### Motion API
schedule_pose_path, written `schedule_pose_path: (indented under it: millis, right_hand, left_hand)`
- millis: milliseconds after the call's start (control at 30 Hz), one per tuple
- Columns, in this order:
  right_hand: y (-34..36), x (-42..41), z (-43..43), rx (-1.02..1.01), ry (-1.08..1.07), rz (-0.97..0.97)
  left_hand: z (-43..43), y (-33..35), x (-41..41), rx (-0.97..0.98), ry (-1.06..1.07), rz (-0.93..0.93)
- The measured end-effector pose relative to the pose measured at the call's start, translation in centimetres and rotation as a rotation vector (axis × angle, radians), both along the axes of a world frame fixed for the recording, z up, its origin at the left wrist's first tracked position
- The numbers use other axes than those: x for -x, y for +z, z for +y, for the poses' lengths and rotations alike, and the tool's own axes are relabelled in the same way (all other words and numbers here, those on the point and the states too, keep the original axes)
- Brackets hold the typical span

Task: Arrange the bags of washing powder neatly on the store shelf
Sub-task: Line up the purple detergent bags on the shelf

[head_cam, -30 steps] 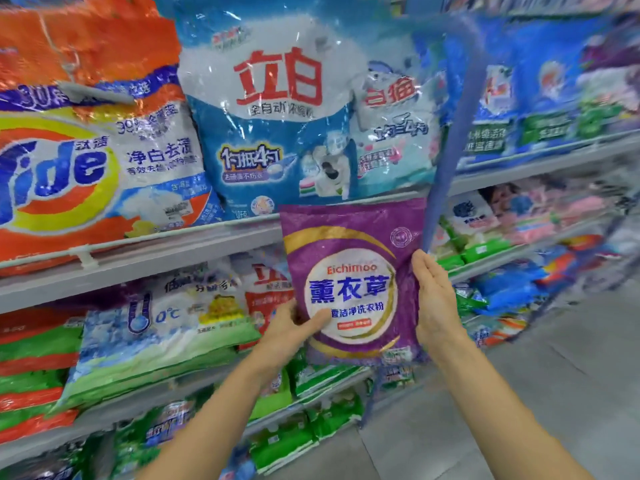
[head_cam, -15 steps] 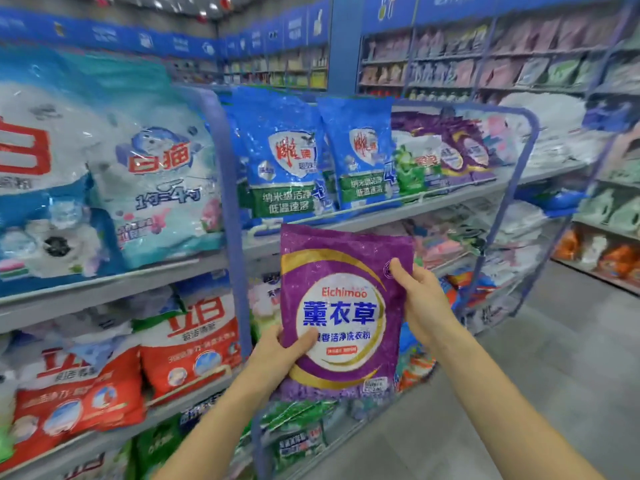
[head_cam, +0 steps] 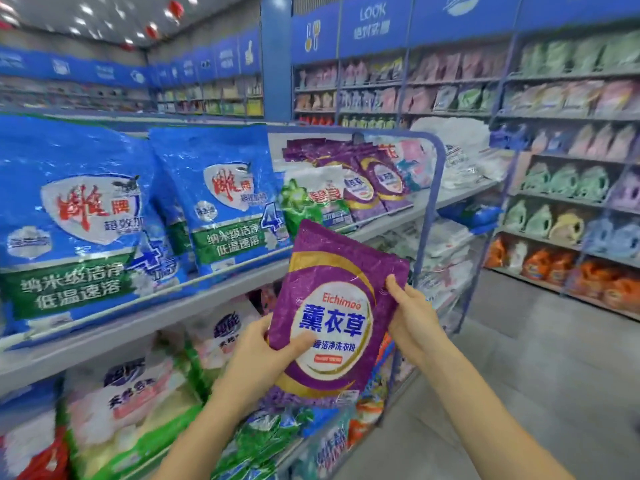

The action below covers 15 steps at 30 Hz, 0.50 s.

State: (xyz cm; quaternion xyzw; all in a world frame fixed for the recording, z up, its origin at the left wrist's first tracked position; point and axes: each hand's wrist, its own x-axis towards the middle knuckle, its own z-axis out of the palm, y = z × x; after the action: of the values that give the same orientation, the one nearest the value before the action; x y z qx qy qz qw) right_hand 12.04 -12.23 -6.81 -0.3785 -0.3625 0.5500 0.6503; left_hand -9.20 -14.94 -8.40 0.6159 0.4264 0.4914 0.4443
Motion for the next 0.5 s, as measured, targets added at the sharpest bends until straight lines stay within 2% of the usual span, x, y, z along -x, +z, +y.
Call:
schedule_pose_path:
  millis: [200,400,500]
  right_hand:
    - [1.6,-7.0,9.3,-0.061,-0.068,-0.039]
    - [-0.7,-10.6,15.4,0.054,0.043,-0.32]
    - [0.5,-12.6,18.8,-0.022,-0.066,-0.464]
  left_hand:
    - [9.9,1.5,-7.1,-0.03,-0.026,-0.037]
    - [18.2,4.0,-13.1,-0.053,0.011,-0.132]
    - [22.5,5.1,-16.4,-0.058,0.044,-0.149]
